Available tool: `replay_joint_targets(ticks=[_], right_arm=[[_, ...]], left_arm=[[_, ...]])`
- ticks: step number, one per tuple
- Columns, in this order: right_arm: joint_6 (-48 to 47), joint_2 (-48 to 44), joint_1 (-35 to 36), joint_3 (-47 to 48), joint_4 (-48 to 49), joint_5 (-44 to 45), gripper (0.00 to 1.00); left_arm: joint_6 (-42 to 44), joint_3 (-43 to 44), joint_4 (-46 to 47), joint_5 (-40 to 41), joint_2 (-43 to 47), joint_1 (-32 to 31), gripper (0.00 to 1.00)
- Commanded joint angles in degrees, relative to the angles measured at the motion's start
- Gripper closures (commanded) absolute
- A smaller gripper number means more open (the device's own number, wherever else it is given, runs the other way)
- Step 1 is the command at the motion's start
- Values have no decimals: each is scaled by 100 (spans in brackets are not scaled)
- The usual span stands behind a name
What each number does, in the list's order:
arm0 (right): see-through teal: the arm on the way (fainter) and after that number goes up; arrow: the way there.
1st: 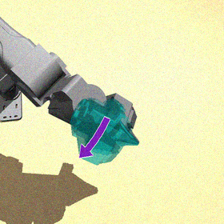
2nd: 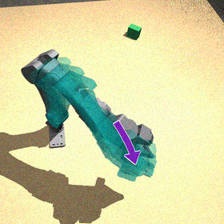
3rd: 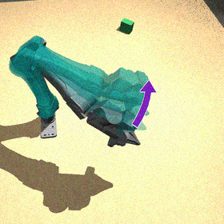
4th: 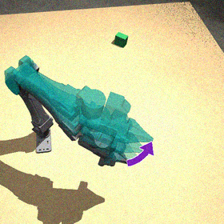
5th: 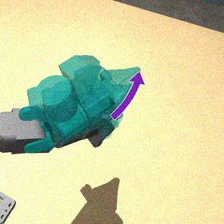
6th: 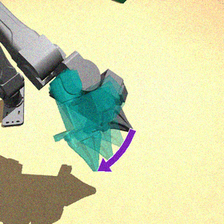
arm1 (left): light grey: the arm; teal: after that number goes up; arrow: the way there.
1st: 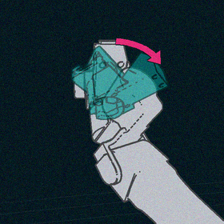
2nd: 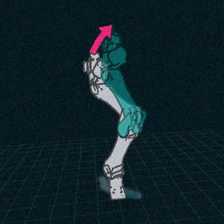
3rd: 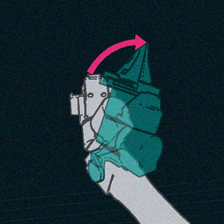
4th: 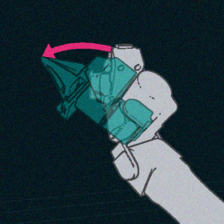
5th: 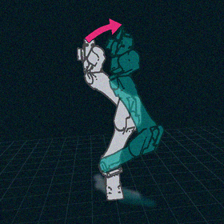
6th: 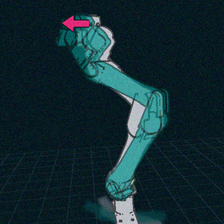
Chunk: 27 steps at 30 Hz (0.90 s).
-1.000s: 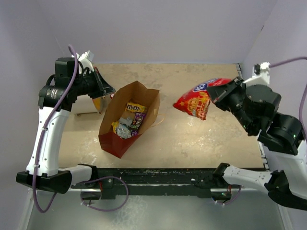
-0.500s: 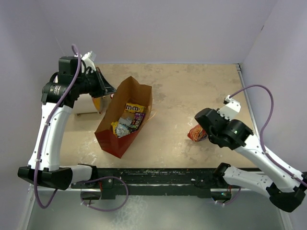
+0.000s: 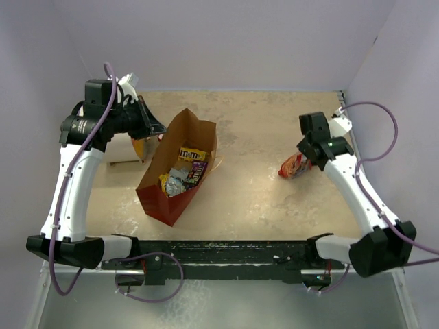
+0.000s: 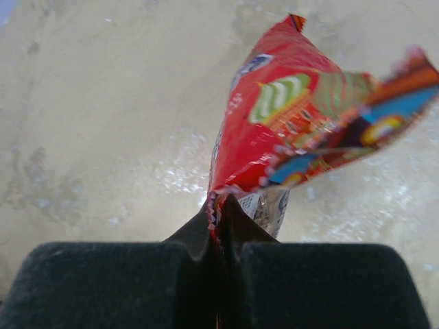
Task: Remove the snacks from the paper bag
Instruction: Place the snack at the center of the board.
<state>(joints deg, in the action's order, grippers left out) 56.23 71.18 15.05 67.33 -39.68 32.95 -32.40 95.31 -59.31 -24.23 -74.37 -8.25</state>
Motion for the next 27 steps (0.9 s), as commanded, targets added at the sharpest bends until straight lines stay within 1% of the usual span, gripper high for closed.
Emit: replay_joint_targets(ticks=[1, 4, 10, 15, 18, 21, 23, 24, 27], right_arm=[[100, 58, -378, 555, 765, -637, 100], [458, -141, -500, -50, 718, -899, 100], [976, -1007, -626, -1727, 371, -812, 100], [1583, -1589, -631, -2707, -115, -1142, 93], [1778, -1993, -633, -3102, -223, -1385, 85], [1870, -2223, -634, -3413, -224, -1641, 72], [1936, -2227, -630, -3593, -314, -1791, 63], [1907, -2209, -634, -3671, -292, -1890, 57], [2067, -2159, -632, -3740, -506, -2125, 49]], left_arm=[[-11, 243, 77, -105, 10, 19, 100], [-12, 232, 77, -124, 31, 16, 100], [-78, 169, 215, -150, 74, 21, 100], [-76, 141, 288, -207, 32, 16, 100], [-42, 132, 273, -201, 32, 17, 100], [-5, 103, 246, -188, 43, 21, 100], [-7, 74, 244, -177, 61, 17, 100], [-18, 57, 252, -178, 77, 17, 100], [-51, 22, 275, -187, 119, 17, 100]])
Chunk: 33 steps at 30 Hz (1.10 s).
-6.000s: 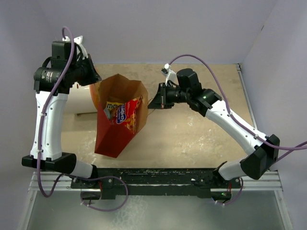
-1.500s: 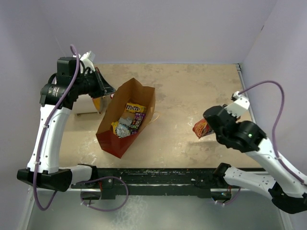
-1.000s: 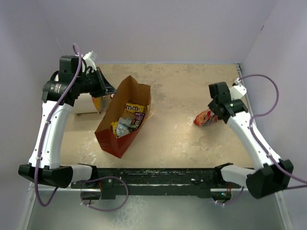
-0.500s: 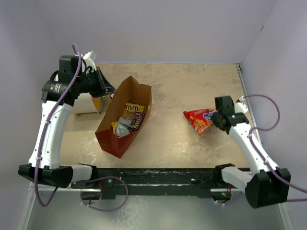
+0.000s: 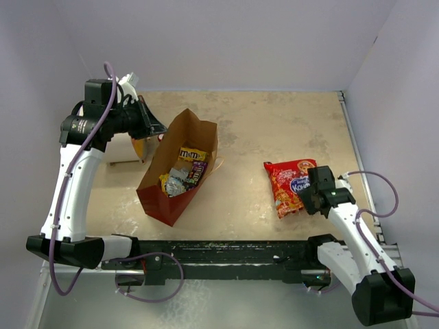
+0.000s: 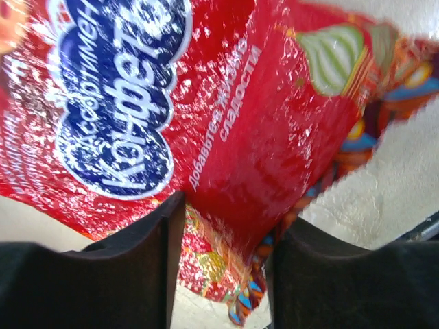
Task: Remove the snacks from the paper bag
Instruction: Place the snack at the center of the board.
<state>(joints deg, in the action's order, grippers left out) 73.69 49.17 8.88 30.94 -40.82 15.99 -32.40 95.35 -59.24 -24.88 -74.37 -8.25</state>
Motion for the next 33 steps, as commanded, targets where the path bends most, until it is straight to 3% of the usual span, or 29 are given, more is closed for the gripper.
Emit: replay_joint_targets(ticks=[1, 10, 15, 22, 28, 33], right_arm=[[374, 82, -14, -94, -485, -472, 46], [-110, -134, -18, 1105, -1472, -517, 24], [-1097, -476, -12, 2030, -1893, -220, 13], [-4144, -477, -10, 2557, -293, -2405, 13], [-5383, 299, -2, 3783, -448, -3308, 12], [-5488, 576, 360, 4168, -194, -4068, 13]], left_arm=[[-55, 14, 273, -122, 136, 17, 100], [-53, 41, 326, -96, 240, 17, 100], [-56, 138, 527, -93, 206, 18, 100], [246, 325, 1315, -459, 33, 18, 100], [734, 427, 2189, -1575, -139, 10, 100], [1240, 638, 2266, -1987, -386, -281, 100]])
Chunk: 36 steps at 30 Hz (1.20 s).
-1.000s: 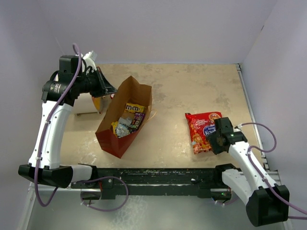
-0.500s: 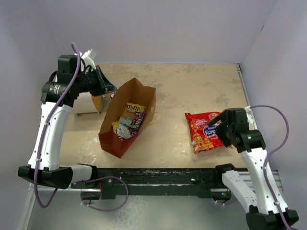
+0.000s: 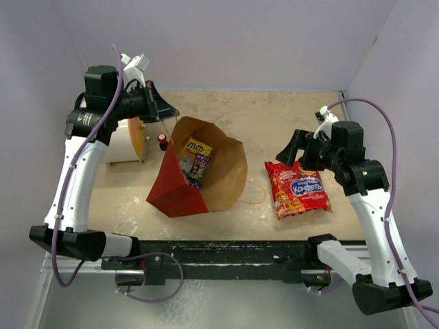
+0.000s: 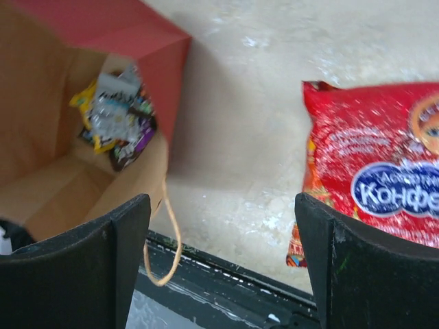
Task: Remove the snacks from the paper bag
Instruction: Place the snack at the center of the board, then take out the snack from the paper bag.
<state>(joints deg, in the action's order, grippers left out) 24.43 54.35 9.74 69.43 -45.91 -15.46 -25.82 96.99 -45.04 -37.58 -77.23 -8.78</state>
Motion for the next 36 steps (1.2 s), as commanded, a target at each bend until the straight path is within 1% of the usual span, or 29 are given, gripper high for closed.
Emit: replay_joint_targets(ticks=[1, 4, 8, 11, 14, 19, 23, 25, 27, 29, 31, 33, 35, 36], right_arm=[[-528, 73, 412, 331, 399, -996, 13], [-487, 80, 928, 360, 595, -864, 14], [-698, 163, 1559, 486, 653, -581, 15], [-864, 100, 1913, 506, 908, -315, 16], [-1113, -106, 2110, 276, 1524, -344, 19], [-1758, -261, 2501, -228, 2584, -766, 22], [-2444, -334, 2953, -518, 3227, -813, 20], [-2984, -301, 3076, -641, 3354, -944, 20], [-3607, -255, 3200, -794, 3384, -1242, 20], [-4659, -277, 3303, -1023, 3219, -1802, 21], [-5401, -282, 3428, -1329, 3199, -1709, 22], [-5870, -176, 3489, -1507, 3212, -1436, 26], [-6440, 8, 3531, -1638, 3154, -1343, 29], [-6725, 118, 3583, -1702, 3147, -1309, 33]], left_arm=[[637, 494, 837, -807, -134, -324, 100], [688, 429, 768, -908, -236, -563, 100], [636, 74, 742, -969, -182, -845, 100], [469, -225, 825, -972, -44, -994, 100], [97, -492, 1135, -1119, 93, -1065, 100], [-375, -812, 1500, -1269, 172, -1130, 100], [-1003, -1175, 2088, -1347, 314, -1268, 100], [-1379, -1327, 2494, -1299, 411, -1385, 100], [-1543, -1399, 2658, -1212, 464, -1487, 100], [-1535, -1415, 2627, -1105, 471, -1512, 100], [-1601, -1508, 2641, -990, 487, -1549, 100], [-1750, -1704, 2819, -958, 555, -1629, 100], [-1916, -2011, 3076, -911, 678, -1719, 100], [-1956, -2155, 3199, -927, 712, -1753, 100]])
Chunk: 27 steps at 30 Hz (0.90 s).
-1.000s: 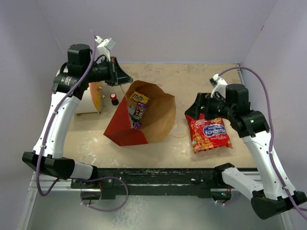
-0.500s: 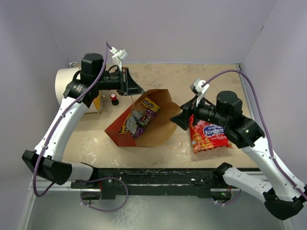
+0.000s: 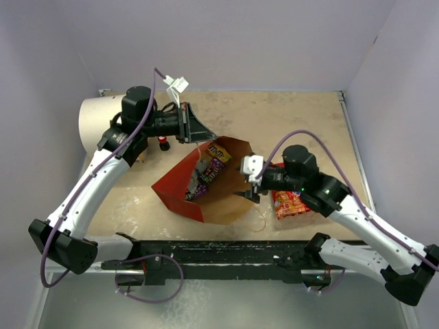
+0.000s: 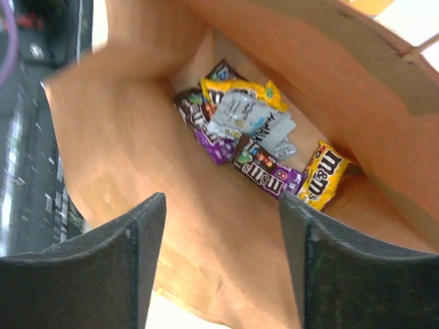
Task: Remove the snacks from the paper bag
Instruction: Take out the snack from the paper bag.
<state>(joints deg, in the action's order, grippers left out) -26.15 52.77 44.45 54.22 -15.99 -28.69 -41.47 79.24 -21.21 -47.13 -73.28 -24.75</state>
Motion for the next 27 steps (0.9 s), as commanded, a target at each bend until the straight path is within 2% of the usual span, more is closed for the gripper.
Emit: replay_joint_targets(ticks=[1, 5, 7, 9, 13, 17, 19, 24, 27], right_arm=[[-1971, 372, 161, -253, 177, 76, 36], [-2359, 694, 394, -610, 997, 473, 37], [-2402, 911, 521, -654, 1448, 576, 36], [-2420, 1226, 623, -549, 1676, 601, 35], [-2573, 1799, 778, -486, 1968, 716, 35], [-2672, 1999, 811, -755, 2200, 726, 33], [-2665, 1985, 819, -1001, 2467, 694, 30], [-2685, 1874, 828, -1656, 3186, 408, 22], [-2268, 1750, 838, -1993, 3668, 419, 21]], left_arm=[[-359, -444, 803, -7, 324, -161, 100], [289, 17, -81, -31, 109, -161, 100], [292, 64, -124, -108, 82, -168, 100], [269, 59, -66, -210, 112, -178, 100], [800, 587, -838, -82, 11, -179, 100], [524, 533, -548, 23, 49, -179, 100], [240, 444, -259, 144, 85, -179, 100], [-1328, -622, 1984, -32, 369, -240, 100], [-1253, -786, 1760, 8, 516, -333, 100]])
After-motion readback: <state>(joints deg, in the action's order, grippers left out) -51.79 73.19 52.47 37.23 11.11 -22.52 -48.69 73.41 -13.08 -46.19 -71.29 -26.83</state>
